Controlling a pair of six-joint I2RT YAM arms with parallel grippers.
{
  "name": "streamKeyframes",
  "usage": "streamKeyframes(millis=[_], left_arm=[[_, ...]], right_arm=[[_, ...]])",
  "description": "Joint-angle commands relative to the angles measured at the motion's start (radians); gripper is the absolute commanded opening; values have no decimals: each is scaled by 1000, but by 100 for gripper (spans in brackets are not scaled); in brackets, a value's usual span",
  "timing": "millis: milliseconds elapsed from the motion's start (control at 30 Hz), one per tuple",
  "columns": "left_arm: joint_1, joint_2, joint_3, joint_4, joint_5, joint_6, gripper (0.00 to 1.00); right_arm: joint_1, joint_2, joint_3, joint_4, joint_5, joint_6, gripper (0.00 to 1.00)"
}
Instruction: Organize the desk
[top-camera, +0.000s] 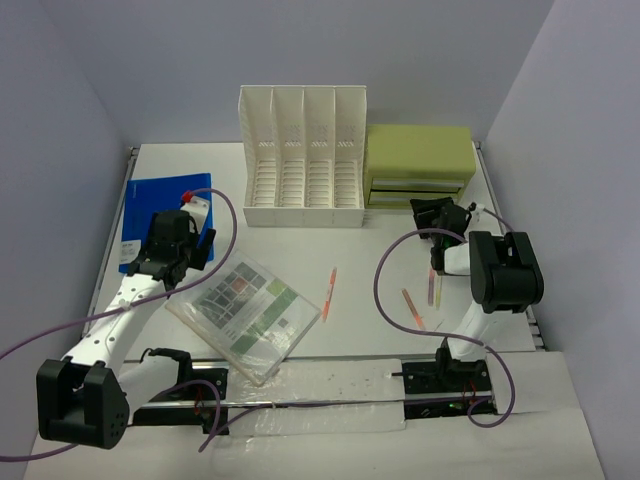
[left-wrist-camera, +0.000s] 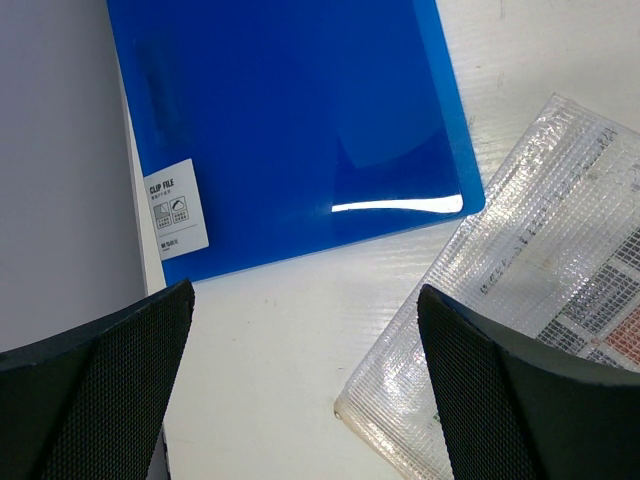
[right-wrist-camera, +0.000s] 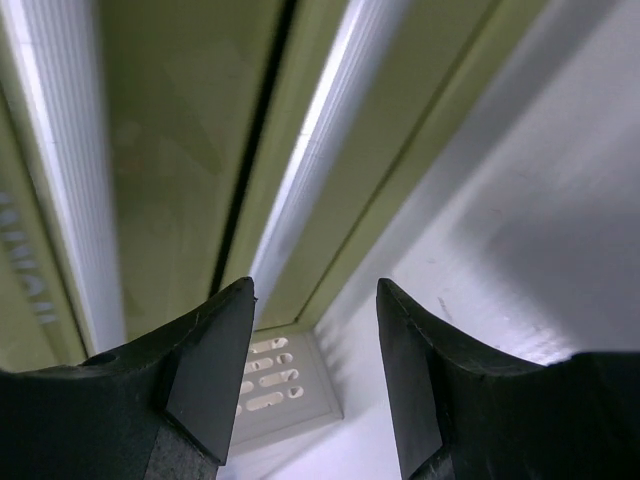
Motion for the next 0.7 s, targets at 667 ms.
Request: streamKeyframes(millis=[667], left_arm=[[-5, 17, 9, 14, -9, 11, 99]], right_arm=[[-33, 82, -54, 333, -33, 76, 61]])
